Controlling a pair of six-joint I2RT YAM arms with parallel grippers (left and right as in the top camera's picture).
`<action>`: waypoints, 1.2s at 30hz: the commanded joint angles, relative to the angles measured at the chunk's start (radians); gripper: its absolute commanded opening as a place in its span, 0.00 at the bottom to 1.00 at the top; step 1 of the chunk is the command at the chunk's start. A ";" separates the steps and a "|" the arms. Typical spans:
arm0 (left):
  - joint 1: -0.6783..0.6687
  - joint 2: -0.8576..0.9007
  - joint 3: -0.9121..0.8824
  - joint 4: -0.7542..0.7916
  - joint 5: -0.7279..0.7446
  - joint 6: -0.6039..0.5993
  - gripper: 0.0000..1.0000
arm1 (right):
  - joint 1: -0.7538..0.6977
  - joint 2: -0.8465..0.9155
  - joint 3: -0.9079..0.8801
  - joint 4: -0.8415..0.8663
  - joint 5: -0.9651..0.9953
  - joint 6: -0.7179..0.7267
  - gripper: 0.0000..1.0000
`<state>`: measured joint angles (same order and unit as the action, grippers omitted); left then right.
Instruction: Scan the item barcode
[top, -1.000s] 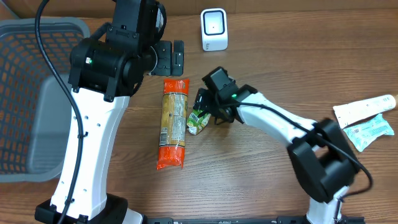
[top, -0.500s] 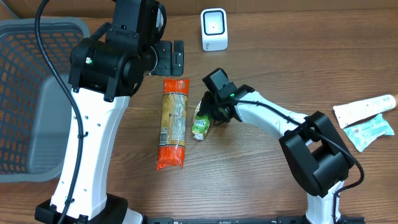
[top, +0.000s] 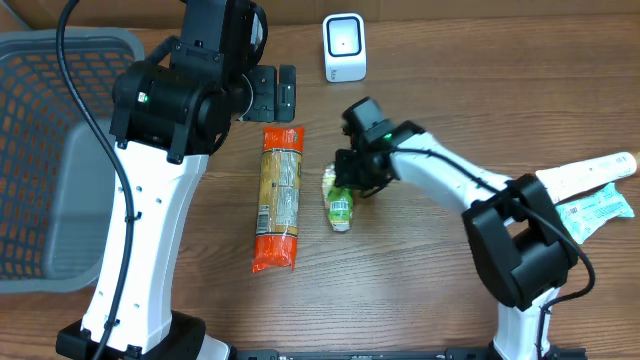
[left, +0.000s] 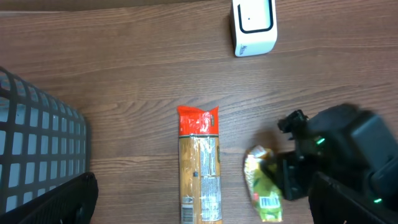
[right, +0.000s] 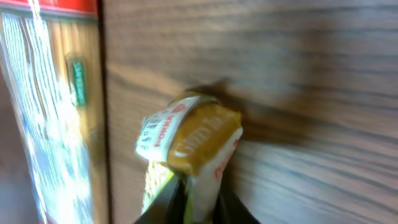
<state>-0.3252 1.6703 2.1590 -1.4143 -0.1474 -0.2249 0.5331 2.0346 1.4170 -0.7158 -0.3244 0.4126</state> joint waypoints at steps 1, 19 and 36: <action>0.004 0.003 0.003 0.001 -0.010 0.019 0.99 | -0.069 -0.069 0.060 -0.105 -0.130 -0.372 0.17; 0.004 0.003 0.003 0.001 -0.010 0.019 1.00 | -0.159 -0.068 0.187 -0.192 -0.101 -0.608 0.80; 0.004 0.003 0.003 0.001 -0.010 0.019 1.00 | -0.058 0.087 0.187 -0.179 0.009 -0.691 0.48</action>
<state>-0.3252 1.6703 2.1590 -1.4143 -0.1474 -0.2249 0.4793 2.1262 1.5845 -0.8917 -0.3439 -0.2905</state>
